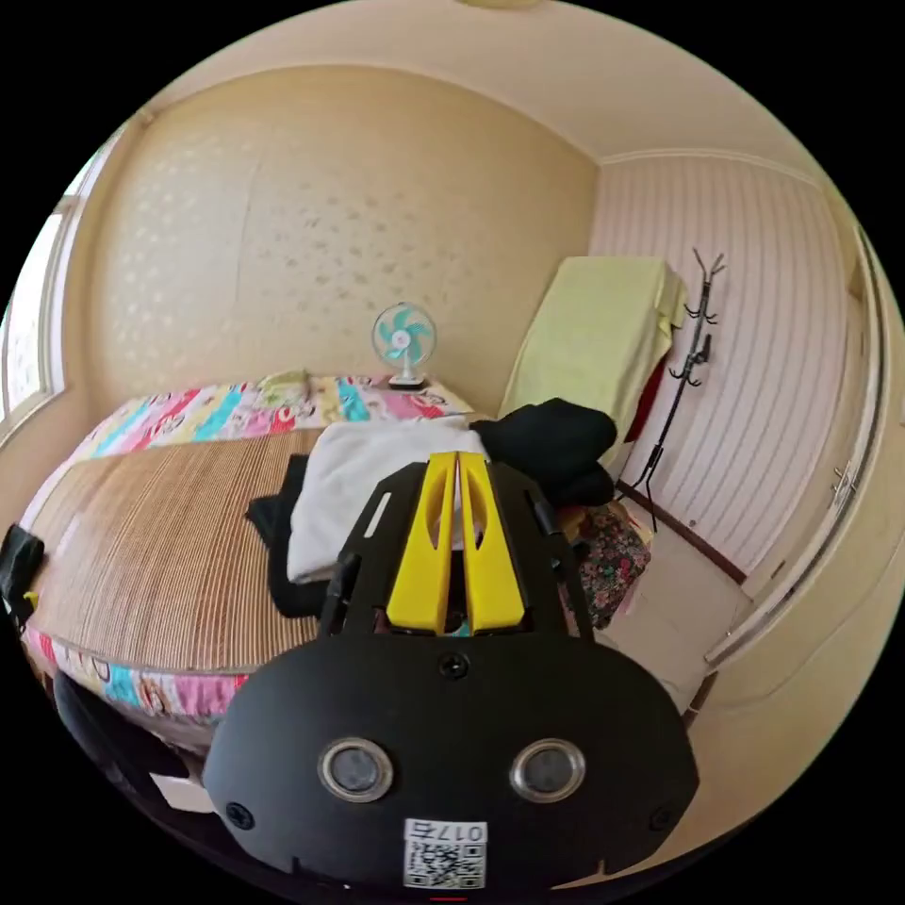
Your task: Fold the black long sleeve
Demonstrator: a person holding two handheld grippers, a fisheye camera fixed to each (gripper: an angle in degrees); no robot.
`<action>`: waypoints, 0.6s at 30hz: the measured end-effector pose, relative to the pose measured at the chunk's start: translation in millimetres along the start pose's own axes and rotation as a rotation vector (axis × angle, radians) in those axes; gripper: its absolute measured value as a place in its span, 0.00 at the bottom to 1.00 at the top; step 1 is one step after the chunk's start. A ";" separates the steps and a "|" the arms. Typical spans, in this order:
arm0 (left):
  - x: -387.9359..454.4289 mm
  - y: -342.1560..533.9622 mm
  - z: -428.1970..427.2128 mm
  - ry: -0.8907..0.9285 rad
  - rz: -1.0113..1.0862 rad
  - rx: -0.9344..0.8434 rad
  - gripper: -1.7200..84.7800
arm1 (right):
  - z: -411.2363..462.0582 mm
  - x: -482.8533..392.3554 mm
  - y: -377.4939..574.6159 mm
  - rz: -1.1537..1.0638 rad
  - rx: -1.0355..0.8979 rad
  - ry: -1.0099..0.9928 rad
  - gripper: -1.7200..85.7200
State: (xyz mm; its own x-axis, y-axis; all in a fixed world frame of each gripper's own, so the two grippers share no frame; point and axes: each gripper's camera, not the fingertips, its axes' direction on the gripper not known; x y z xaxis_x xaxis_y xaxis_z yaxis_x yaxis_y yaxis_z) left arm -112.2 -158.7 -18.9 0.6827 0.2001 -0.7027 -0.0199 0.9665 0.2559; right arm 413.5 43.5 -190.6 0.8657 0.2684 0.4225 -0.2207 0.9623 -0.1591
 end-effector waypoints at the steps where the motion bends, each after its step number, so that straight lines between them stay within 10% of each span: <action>1: 9.0 -7.4 16.7 0.083 -0.027 -0.016 0.01 | 3.0 16.3 -6.9 0.041 -0.002 -0.006 0.06; 9: 75.5 -11.3 73.2 0.128 0.022 -0.154 0.01 | 138.2 129.9 -31.1 0.479 -0.379 -0.189 0.10; 18: 44.8 -8.0 38.0 0.093 -0.084 -0.067 0.01 | 39.1 26.6 -234.9 0.324 0.019 -0.237 0.04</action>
State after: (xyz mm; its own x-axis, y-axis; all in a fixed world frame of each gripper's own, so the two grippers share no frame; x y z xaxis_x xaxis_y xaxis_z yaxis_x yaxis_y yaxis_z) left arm -53.7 -163.6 -27.3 0.6131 0.1296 -0.7793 -0.0166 0.9883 0.1513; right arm 470.8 -173.6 -107.1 0.6231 0.5584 0.5477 -0.4752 0.8264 -0.3020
